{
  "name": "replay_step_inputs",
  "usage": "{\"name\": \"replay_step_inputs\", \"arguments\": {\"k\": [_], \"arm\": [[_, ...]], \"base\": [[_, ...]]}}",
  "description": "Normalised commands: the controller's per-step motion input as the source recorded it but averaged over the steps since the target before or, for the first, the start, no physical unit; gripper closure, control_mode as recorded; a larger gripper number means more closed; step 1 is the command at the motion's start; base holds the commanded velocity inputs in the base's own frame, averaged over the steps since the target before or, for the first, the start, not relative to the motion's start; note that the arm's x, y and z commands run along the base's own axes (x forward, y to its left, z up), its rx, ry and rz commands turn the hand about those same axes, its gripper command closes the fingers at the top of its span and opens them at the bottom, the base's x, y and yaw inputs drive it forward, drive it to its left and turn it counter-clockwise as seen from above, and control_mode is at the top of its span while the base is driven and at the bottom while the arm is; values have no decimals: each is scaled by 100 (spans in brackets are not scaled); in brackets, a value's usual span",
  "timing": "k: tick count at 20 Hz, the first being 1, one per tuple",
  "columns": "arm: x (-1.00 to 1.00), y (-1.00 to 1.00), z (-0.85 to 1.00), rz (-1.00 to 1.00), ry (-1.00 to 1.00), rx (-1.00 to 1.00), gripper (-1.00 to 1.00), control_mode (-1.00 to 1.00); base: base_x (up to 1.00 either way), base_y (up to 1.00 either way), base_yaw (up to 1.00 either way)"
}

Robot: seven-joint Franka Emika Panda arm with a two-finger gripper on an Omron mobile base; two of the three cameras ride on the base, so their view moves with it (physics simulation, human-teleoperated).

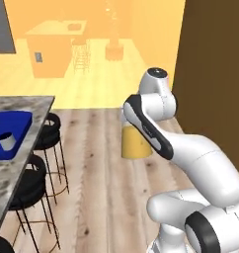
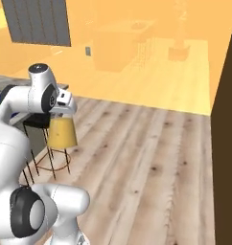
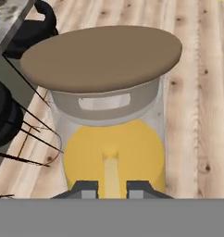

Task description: There is a tray on the dining counter. Grab the cup, mug, and pitcher and place them on the tray. The pitcher may be placed next to the tray if it cannot fit the tray.

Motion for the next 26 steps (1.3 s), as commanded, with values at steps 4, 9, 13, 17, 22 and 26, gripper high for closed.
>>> {"name": "replay_step_inputs", "arguments": {"k": [4,9,13,17,22,26], "arm": [[0,0,0,0,0,0,100,100],[0,0,0,0,0,0,100,100],[0,0,0,0,0,0,100,100],[0,0,0,0,0,0,100,100],[0,0,0,0,0,0,100,100],[0,0,0,0,0,0,100,100]], "base": [[80,-29,32],[100,-40,26],[100,-35,27],[66,-8,39],[44,-3,50],[46,-3,51]]}}
